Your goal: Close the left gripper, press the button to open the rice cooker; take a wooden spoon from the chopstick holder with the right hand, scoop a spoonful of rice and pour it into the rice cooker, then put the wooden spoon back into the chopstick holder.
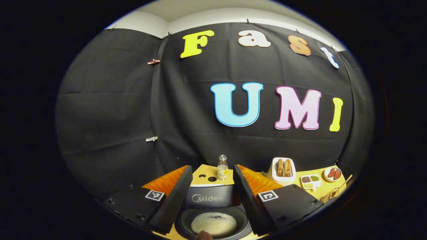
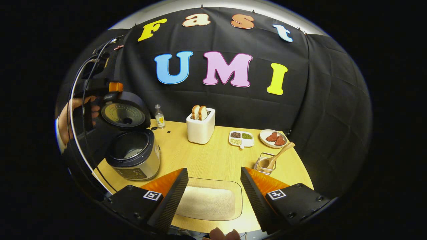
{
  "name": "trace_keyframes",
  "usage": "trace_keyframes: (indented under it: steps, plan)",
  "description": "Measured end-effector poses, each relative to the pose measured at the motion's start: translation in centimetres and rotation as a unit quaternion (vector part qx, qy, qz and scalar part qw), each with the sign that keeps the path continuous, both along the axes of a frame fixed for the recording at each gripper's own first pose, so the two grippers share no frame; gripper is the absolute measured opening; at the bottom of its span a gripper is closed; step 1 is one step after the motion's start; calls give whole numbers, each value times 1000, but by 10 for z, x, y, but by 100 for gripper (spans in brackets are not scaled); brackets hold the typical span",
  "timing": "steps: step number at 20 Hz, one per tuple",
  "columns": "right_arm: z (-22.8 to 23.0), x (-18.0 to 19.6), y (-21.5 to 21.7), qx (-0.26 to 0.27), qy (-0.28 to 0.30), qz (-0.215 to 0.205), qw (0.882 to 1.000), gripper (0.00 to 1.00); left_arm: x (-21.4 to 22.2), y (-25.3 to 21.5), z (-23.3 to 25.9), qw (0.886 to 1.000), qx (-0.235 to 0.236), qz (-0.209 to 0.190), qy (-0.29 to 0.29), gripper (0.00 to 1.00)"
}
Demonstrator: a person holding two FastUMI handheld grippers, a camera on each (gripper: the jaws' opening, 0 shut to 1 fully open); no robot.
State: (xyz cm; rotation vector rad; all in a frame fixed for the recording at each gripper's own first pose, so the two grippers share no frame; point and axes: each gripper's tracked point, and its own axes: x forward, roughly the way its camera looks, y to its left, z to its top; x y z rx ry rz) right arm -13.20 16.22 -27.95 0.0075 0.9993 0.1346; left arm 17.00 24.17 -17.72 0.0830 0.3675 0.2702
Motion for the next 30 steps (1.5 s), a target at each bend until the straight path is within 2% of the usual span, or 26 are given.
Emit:
trace_keyframes:
  steps: [5,8,10,14,16,17,20,26,30]
  plan:
    - [-5,-2,4,7,8,1,1000,98,-67,-18,-61,999,-22,1,27,89]
    - [-7,-3,5,7,11,8,1000,98,-98,-29,-111,997,-23,-16,65,89]
    - [-8,-6,5,6,13,11,1000,98,-108,-29,-133,996,-34,-16,77,91]
    - [-12,-8,5,6,21,12,1000,98,-114,-29,-146,996,-19,-14,82,92]
    - [-13,-8,6,6,22,11,1000,98,-122,-28,-167,993,-37,-2,111,92]
    - [-13,-8,6,6,22,12,1000,99,-121,-28,-161,995,-34,-3,88,92]
    - [-15,-9,7,7,24,9,1000,98,-123,-31,-166,997,-29,-3,74,92]
    - [-14,-12,3,4,27,4,1000,99,-126,-29,-168,997,-29,-8,69,93]
    - [-12,-15,-3,1,27,-2,1000,98,-145,-24,-164,998,-24,-8,66,93]
